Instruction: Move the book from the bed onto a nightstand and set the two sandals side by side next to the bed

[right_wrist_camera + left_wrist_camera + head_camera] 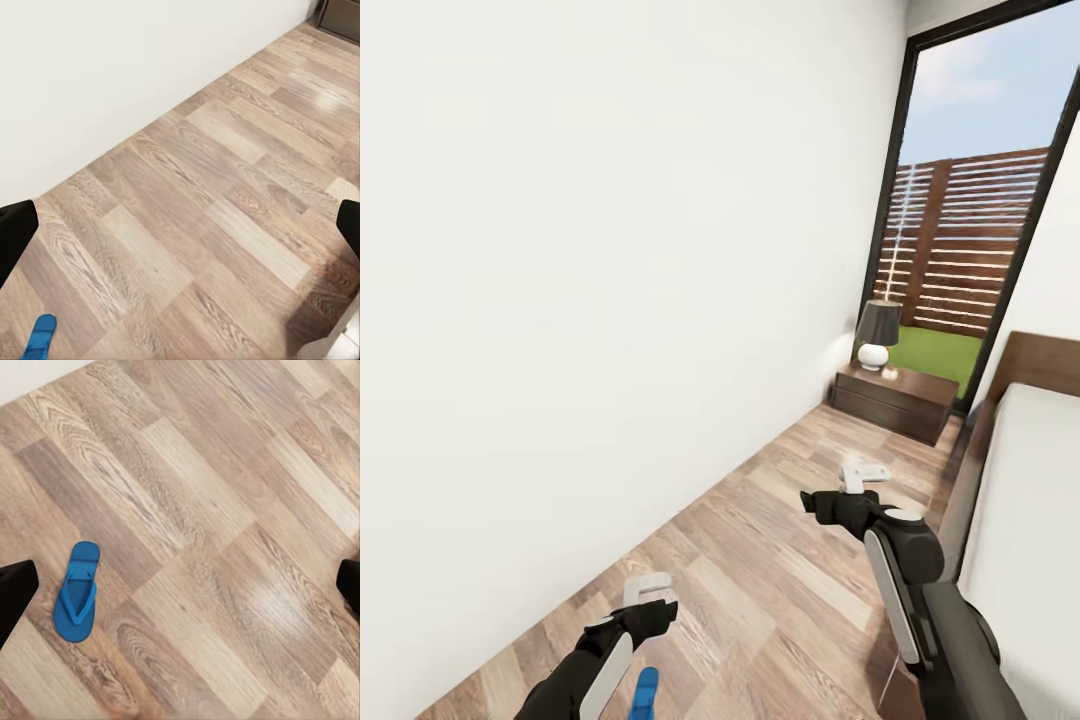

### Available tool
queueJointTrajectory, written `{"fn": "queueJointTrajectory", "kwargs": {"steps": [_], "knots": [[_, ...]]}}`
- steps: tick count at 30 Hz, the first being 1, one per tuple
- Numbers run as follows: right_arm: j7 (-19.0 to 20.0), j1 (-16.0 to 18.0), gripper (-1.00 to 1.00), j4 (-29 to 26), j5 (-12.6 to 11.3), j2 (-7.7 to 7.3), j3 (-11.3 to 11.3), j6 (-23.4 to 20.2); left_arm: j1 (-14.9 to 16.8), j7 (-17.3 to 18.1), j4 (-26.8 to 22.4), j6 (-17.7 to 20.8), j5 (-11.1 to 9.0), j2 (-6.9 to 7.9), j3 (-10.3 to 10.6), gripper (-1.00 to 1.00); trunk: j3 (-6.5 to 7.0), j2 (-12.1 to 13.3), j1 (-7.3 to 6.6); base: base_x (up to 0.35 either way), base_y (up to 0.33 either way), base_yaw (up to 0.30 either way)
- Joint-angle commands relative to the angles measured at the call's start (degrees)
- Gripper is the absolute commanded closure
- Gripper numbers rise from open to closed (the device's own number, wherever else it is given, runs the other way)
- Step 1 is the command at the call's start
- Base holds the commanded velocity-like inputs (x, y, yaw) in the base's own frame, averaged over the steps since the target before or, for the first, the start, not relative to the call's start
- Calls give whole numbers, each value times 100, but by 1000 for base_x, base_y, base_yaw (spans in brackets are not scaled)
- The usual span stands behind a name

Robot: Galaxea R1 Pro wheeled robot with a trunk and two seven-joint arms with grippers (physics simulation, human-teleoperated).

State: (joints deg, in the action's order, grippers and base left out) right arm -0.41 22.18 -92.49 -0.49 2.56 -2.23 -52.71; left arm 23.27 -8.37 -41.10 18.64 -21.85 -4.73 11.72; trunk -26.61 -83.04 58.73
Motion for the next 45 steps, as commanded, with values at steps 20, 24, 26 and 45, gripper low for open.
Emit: {"fn": "queueJointTrajectory", "kwargs": {"steps": [20,24,26,45], "knots": [[12,9,-100,-6,-4,-15,6,-44,100,-474,-411,1199,-360,-76,-583,-100,-99,-245,131,-11,72,-112],[49,7,-100,-8,-4,-28,9,-45,327,-520,-418,1434,-423,-46,-667,-100,-171,-405,219,0,2,-9],[101,3,-100,-7,-4,-31,10,-47,511,-540,-337,1498,-435,-28,-692,-100,-207,-485,263,0,1,-4],[793,29,-100,-11,-4,-40,12,-83,1172,-1341,364,1100,115,69,-313,-100,-548,-1247,680,0,0,-1]]}}
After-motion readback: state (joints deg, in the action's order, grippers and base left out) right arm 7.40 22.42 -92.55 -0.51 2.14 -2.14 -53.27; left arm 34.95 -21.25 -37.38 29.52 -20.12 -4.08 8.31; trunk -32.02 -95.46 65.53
